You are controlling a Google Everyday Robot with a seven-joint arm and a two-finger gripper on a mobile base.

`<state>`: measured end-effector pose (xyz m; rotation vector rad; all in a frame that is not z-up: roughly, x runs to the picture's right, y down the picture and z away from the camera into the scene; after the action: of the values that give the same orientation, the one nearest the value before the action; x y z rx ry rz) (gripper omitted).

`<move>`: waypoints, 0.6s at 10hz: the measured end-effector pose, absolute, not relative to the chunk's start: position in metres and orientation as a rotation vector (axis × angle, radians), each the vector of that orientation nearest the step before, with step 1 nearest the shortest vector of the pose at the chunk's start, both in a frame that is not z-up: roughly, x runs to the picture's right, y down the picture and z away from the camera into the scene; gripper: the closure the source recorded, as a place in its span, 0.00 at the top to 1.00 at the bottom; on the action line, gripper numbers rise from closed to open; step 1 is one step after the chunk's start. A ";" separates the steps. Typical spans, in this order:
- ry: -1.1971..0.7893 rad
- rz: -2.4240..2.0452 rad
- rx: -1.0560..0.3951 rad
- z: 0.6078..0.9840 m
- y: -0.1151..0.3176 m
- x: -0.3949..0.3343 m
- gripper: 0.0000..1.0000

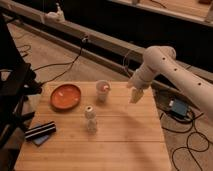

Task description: Knock the bottle over

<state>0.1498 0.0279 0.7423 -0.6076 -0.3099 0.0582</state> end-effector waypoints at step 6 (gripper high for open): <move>-0.310 0.058 -0.608 0.742 0.028 0.150 0.56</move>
<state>0.1498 0.0279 0.7423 -0.6076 -0.3099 0.0583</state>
